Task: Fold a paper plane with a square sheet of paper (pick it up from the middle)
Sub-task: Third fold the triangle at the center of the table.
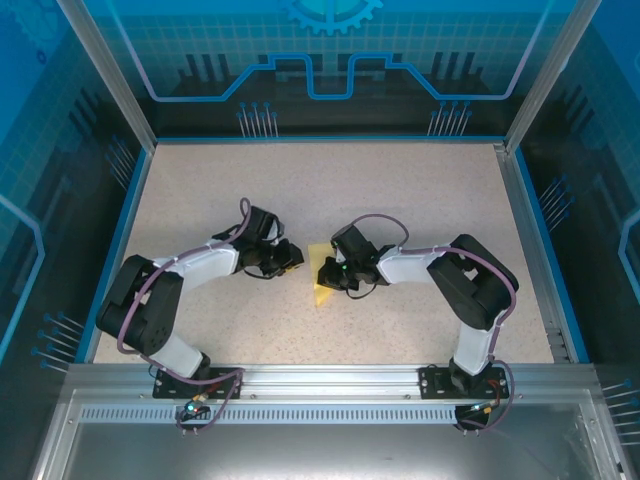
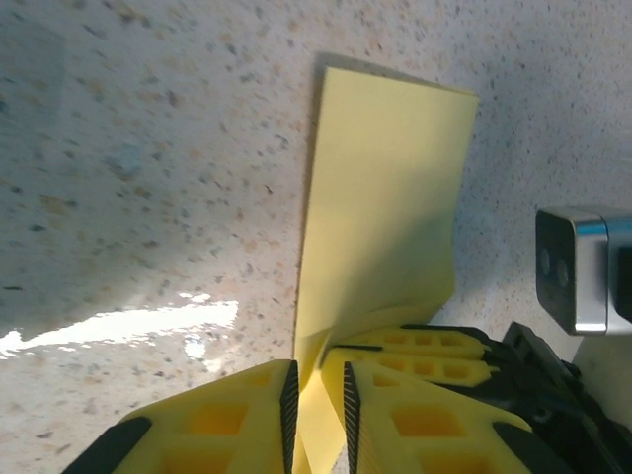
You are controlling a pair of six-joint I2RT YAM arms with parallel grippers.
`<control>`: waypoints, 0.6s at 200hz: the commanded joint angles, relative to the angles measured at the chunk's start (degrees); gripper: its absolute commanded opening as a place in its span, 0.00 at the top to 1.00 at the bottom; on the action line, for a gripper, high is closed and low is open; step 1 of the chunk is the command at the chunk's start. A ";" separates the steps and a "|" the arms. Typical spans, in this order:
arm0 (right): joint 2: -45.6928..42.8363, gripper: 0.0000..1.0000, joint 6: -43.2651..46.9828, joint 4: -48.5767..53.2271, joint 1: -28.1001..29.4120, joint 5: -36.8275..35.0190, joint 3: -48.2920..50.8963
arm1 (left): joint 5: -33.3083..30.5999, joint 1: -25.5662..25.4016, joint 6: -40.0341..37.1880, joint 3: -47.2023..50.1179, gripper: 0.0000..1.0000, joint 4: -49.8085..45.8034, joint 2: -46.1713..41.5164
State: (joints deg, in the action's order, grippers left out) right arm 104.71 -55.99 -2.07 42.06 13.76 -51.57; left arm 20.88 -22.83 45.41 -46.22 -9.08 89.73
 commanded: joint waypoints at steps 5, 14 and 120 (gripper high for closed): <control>-0.38 0.98 0.96 3.36 0.02 -0.86 0.86 | 2.64 -2.12 1.00 0.37 0.81 1.92 1.29; -0.28 0.99 1.05 3.60 -0.05 -0.96 0.86 | 2.92 -2.92 1.00 0.23 0.83 2.41 1.84; -0.16 1.00 -1.78 3.38 -0.42 -2.07 0.85 | 3.95 -5.99 1.30 -0.01 0.98 4.17 6.18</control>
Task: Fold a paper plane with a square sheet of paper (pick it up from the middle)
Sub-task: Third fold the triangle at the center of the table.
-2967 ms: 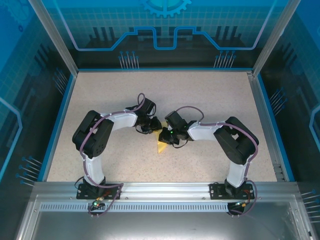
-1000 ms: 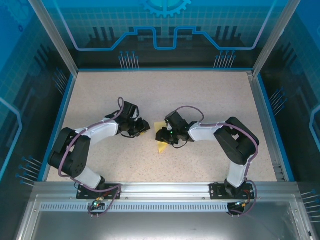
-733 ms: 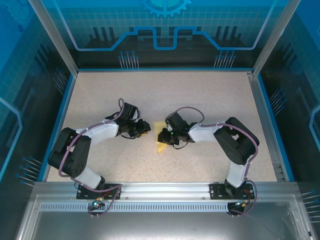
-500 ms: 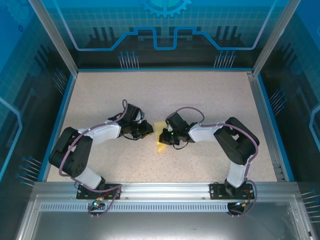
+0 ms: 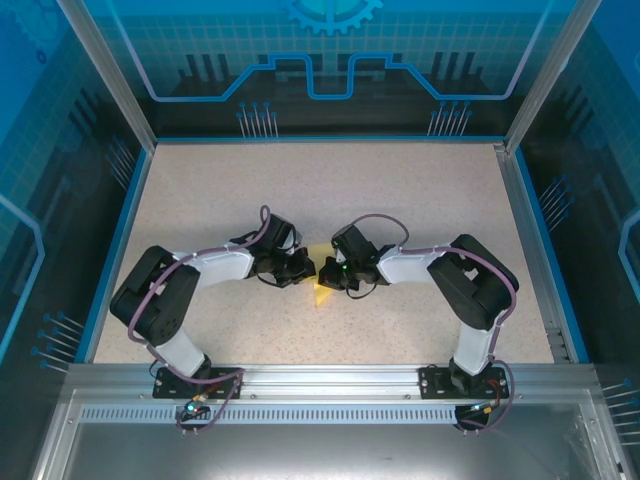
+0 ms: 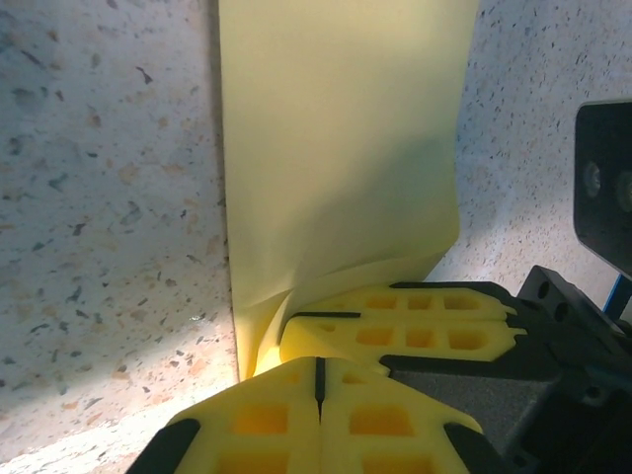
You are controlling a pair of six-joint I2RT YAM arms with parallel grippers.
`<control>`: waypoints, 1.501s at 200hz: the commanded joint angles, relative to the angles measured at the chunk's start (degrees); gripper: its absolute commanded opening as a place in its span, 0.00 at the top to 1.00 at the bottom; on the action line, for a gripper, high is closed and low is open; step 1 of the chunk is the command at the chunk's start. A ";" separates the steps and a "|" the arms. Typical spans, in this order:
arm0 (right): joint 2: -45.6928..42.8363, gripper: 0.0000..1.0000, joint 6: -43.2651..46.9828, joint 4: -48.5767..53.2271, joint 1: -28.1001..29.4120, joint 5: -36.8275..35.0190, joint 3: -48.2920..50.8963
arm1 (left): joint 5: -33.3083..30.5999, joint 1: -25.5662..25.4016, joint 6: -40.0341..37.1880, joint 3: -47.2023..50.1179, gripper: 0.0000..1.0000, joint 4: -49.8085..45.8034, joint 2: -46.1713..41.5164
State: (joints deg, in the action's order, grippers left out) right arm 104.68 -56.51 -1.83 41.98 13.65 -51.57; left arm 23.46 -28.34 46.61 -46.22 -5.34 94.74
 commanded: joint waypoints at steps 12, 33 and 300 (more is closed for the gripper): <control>-0.29 1.00 -1.76 2.82 -0.35 -2.13 0.86 | 0.85 -0.45 0.11 -0.21 0.99 -0.02 1.71; -0.41 1.00 -2.51 2.49 -0.33 -2.33 0.86 | 0.04 -0.52 0.20 -0.18 1.00 -0.25 2.20; -6.08 1.00 -3.42 -11.67 5.04 5.23 11.84 | -3.26 -0.58 -1.94 -2.46 1.00 -2.68 4.53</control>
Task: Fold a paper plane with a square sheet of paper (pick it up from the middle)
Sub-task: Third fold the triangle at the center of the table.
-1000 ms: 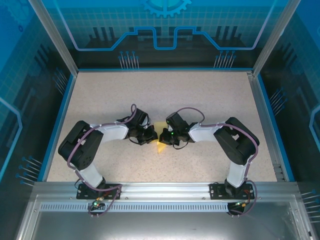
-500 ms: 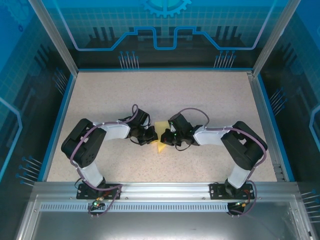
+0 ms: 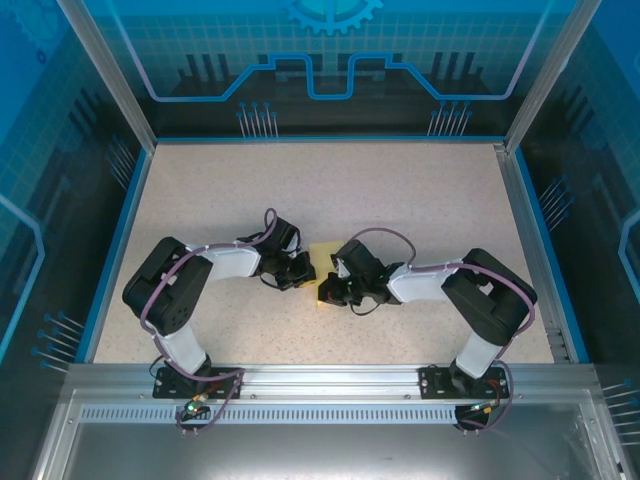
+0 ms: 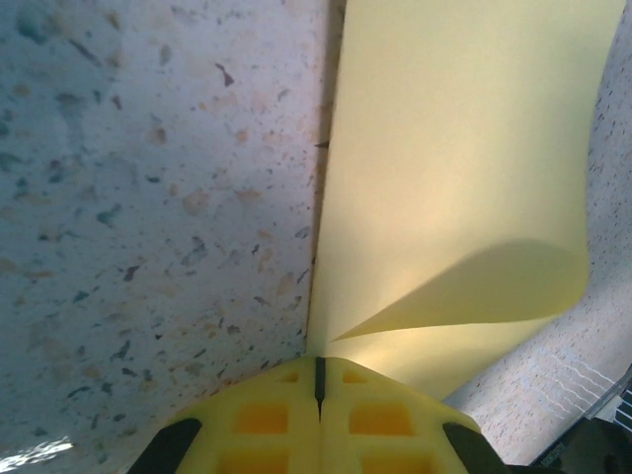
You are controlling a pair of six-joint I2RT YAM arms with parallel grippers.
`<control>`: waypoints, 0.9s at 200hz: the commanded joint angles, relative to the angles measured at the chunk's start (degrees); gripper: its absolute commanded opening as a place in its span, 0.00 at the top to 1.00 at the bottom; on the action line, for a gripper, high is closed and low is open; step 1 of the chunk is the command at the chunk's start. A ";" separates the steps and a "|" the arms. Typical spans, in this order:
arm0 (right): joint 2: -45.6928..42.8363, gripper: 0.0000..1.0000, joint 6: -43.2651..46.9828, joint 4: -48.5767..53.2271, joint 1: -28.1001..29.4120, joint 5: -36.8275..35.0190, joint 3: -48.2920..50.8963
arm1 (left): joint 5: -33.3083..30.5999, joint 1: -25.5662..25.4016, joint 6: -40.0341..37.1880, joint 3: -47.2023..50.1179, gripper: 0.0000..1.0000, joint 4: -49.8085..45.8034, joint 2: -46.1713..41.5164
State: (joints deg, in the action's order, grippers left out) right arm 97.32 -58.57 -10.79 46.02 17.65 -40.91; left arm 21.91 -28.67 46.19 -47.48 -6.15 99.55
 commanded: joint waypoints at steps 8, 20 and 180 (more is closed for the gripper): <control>1.52 1.00 -1.37 -3.11 0.97 1.11 1.38 | -1.71 -0.20 -1.63 -1.37 1.00 -1.84 -0.20; 1.85 1.00 -1.48 -3.51 0.95 0.84 1.49 | -1.63 -0.24 -1.62 -1.54 1.00 -1.59 -0.09; 2.94 1.00 -3.02 -5.03 1.00 -3.48 1.69 | -0.71 -0.76 -2.67 -1.41 0.96 -0.44 -4.29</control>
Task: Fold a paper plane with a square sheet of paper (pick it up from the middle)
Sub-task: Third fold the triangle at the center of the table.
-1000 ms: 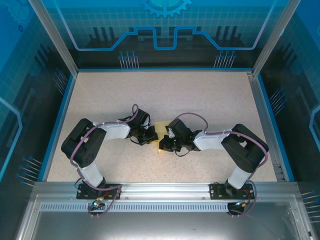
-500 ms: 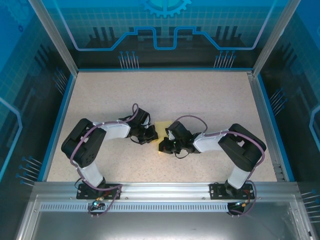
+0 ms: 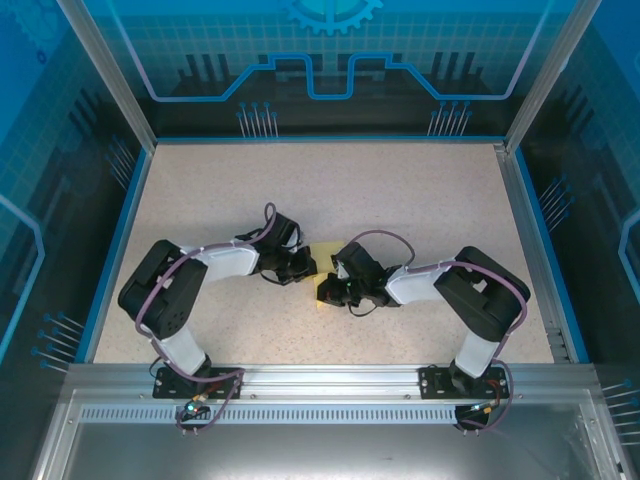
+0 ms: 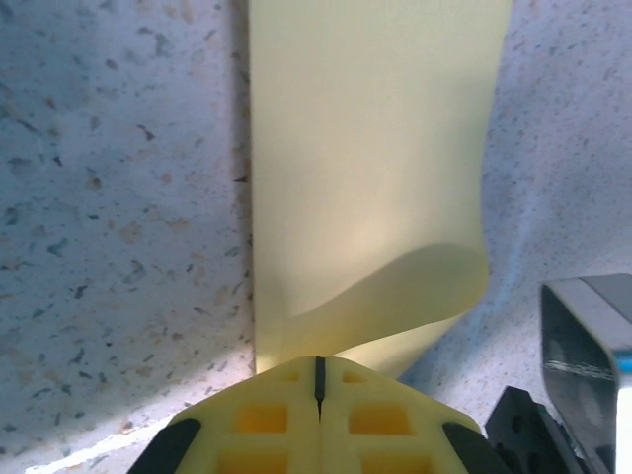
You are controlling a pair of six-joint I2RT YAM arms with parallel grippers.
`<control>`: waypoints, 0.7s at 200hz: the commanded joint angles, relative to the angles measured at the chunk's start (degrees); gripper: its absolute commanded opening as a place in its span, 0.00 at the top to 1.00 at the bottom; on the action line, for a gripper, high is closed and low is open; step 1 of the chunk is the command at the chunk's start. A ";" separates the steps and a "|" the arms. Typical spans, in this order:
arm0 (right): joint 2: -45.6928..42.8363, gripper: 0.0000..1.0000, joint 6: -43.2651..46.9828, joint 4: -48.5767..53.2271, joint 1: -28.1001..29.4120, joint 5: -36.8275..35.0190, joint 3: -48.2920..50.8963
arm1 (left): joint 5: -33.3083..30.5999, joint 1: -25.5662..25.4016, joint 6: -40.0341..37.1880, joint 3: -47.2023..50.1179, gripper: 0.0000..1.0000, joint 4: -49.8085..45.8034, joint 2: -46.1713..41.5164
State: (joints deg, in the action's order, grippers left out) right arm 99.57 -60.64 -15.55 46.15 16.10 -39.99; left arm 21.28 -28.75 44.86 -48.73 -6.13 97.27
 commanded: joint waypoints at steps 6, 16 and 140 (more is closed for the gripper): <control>0.50 1.00 -1.10 -0.20 0.87 -2.18 0.92 | -0.14 -0.77 -1.30 0.01 0.96 -0.42 -2.30; 0.36 1.00 -1.36 -0.23 0.82 -2.54 0.99 | -0.05 -0.90 -1.28 0.40 0.95 -0.15 -2.63; 0.93 1.00 0.79 1.98 0.86 -1.19 0.00 | -0.17 -1.74 -1.32 2.95 0.95 0.22 -6.25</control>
State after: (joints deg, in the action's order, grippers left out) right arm 99.57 -61.60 -15.55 46.15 15.03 -39.46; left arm 21.28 -29.98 44.86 -46.87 -5.98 93.38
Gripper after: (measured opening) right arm 0.040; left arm 0.068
